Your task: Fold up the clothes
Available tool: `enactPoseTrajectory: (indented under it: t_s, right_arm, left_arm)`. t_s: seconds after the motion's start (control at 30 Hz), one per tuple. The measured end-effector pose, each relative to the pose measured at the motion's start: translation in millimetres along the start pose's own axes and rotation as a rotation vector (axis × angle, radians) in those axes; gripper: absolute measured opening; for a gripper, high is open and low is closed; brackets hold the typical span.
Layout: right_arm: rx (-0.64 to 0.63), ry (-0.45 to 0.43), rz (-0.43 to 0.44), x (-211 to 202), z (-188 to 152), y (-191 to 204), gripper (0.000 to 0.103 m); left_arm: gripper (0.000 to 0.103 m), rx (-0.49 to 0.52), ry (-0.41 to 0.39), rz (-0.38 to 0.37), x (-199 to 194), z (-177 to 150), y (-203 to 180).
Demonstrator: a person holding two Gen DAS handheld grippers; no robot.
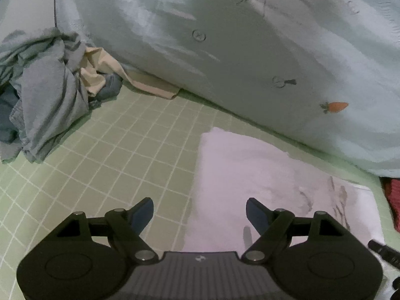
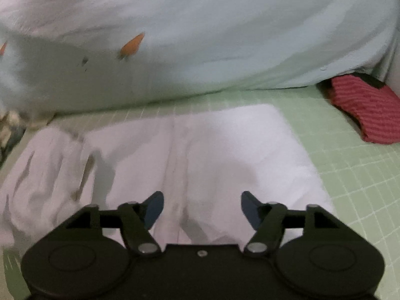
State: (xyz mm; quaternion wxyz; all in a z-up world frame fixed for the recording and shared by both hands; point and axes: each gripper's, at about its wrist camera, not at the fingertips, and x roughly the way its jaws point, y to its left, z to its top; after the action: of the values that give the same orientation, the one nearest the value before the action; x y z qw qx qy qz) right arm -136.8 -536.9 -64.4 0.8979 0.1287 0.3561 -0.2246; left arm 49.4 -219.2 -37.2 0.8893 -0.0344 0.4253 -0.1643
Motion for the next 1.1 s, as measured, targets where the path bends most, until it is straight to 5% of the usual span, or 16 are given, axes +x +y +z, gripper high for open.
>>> enactPoseTrajectory:
  t_s: [0.3, 0.73, 1.0, 1.1]
  right_arm:
    - [0.036, 0.13, -0.21, 40, -3, -5, 0.069]
    - [-0.08, 0.183, -0.15, 31, -25, 36, 0.082]
    - [-0.051, 0.198, -0.156, 27, -22, 42, 0.083]
    - [-0.035, 0.191, -0.167, 24, -20, 42, 0.083]
  left_arm:
    - [0.083, 0.007, 0.098, 0.02, 33, -3, -1]
    - [0.095, -0.024, 0.184, -0.087, 66, -4, 11]
    - [0.094, -0.125, 0.25, -0.204, 86, -3, 25]
    - [0.086, -0.15, 0.266, -0.251, 90, -4, 29]
